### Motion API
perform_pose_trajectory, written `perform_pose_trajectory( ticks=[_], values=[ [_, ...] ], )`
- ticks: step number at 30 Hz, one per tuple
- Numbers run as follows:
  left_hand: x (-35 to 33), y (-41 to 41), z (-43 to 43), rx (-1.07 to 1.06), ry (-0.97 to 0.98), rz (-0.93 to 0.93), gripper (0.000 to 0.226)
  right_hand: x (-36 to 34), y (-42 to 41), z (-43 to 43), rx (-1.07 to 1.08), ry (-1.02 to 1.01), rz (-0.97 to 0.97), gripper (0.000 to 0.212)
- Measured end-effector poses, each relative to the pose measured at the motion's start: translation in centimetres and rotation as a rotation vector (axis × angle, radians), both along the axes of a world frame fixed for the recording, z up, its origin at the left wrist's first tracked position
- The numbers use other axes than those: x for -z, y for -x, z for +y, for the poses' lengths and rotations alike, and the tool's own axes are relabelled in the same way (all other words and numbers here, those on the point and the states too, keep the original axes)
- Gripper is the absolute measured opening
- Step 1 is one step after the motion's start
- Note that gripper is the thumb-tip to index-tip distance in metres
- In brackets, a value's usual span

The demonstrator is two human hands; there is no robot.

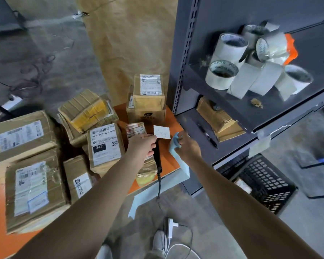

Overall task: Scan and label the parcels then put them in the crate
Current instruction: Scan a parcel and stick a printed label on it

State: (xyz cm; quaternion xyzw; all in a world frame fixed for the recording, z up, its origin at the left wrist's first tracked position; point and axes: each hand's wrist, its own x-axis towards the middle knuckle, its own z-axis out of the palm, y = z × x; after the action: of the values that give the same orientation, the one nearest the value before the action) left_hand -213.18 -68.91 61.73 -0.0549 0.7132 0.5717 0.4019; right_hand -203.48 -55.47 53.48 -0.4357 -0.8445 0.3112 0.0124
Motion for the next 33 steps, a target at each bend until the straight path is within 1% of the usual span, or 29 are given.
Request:
perform_pose_trajectory(
  ticks=[4,8,9,11,12,13,14,16,17,21,24,27,29,31,33],
  values=[
    [0.1,0.2,-0.2,-0.05,-0.006,-0.088,0.011,0.4,0.7,0.1,-0.024,0.039,0.016,0.046],
    [-0.3,0.4,-0.9,-0.046,-0.028,-0.122,0.013,0.0,0.8,0.1,-0.059,0.058,-0.005,0.044],
    [-0.5,0.6,-1.1,-0.035,-0.03,-0.123,0.013,-0.4,0.9,0.0,-0.047,0.079,0.025,0.037],
    [-0.7,0.8,-1.4,-0.024,-0.023,-0.121,0.011,-1.9,1.1,-0.2,-0.016,0.122,0.101,0.015],
    [-0.8,1.0,-1.6,-0.028,-0.015,-0.12,0.009,-3.0,1.2,-0.6,0.009,0.178,0.158,0.017],
    [-1.1,1.1,-1.9,-0.032,-0.011,-0.125,0.008,-4.1,1.4,-1.1,0.045,0.277,0.228,0.024],
    [-1.3,1.2,-2.2,-0.034,-0.017,-0.129,0.009,-5.2,1.6,-1.6,0.082,0.414,0.299,0.026],
    [-1.5,1.5,-3.0,-0.028,-0.025,-0.12,0.011,-6.7,2.2,-2.9,0.128,0.619,0.4,0.022],
    [-1.6,1.7,-3.5,-0.022,-0.027,-0.119,0.011,-7.1,2.5,-3.5,0.132,0.655,0.419,0.02],
    [-2.5,3.0,-6.1,-0.026,-0.04,-0.106,0.01,-8.2,4.5,-5.9,0.128,0.668,0.458,0.014],
    [-3.5,4.4,-7.7,-0.035,-0.019,-0.037,0.012,-9.3,6.2,-7.8,0.14,0.624,0.48,0.015],
    [-4.5,5.5,-8.9,0.005,-0.018,0.02,0.013,-10.2,7.4,-9.0,0.182,0.559,0.494,0.016],
    [-5.0,6.0,-9.8,0.035,-0.013,0.071,0.011,-10.6,7.9,-9.8,0.21,0.569,0.502,0.014],
    [-5.3,6.5,-11.1,0.054,0.037,0.129,0.009,-10.8,8.0,-11.0,0.186,0.57,0.461,0.013],
    [-5.4,7.0,-12.4,0.072,0.1,0.143,0.007,-10.9,8.2,-12.4,0.126,0.537,0.398,0.014]
  ],
)
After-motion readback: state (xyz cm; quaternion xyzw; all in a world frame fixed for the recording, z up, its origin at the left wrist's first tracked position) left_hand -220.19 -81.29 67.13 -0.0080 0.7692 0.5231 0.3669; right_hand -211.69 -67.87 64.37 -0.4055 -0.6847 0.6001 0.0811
